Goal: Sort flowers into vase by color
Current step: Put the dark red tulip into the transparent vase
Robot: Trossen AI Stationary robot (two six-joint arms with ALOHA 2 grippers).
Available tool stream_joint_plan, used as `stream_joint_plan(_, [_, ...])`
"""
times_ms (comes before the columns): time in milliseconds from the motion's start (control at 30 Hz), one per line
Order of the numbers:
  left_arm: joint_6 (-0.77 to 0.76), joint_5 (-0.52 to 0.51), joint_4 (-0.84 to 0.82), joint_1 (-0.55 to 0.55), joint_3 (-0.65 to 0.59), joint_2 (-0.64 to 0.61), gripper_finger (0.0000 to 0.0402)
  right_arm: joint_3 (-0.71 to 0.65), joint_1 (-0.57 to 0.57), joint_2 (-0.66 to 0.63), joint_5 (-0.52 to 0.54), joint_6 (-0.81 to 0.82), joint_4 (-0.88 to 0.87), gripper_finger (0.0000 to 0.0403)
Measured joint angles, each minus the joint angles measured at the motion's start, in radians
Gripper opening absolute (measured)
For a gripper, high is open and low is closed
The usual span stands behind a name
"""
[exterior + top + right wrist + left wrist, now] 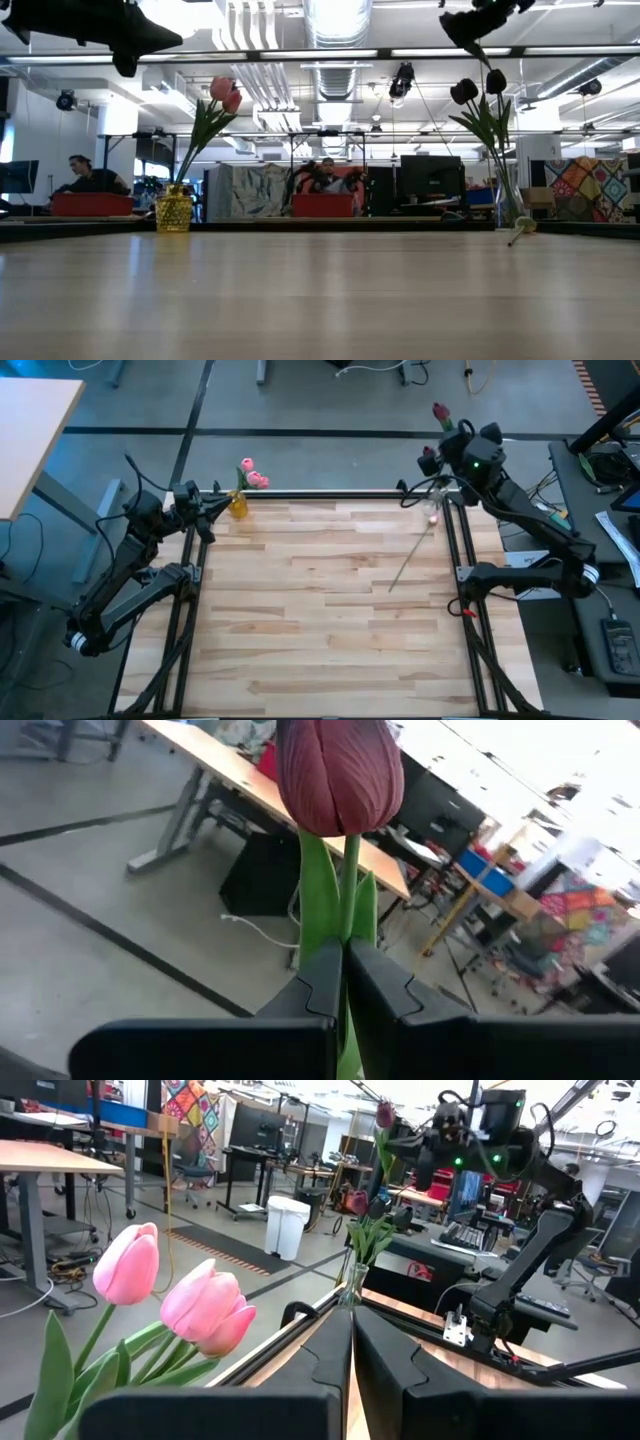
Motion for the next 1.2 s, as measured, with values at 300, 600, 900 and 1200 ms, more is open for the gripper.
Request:
stream_joint_plan(300, [0.0,0.0,0.0,0.0,0.0,0.0,0.0,-0.164,-0.006,-0.019,0.036,-0.003,0.179,0.0009])
stream_joint_plan(600, [0.0,0.0,0.0,0.0,0.0,0.0,0.0,-0.227,-0.03,-0.018,0.06,0.022,0.219,0.0009])
stream_joint_plan(900, [0.001,-0.002,0.0,0.0,0.0,0.0,0.0,-0.231,-0.03,-0.01,0.061,0.134,0.173,0.0013])
stream_joint_plan(1200, [0.008,-0.002,0.001,0.0,0.0,0.0,0.0,-0.233,-0.029,0.004,0.084,0.234,0.075,0.0013])
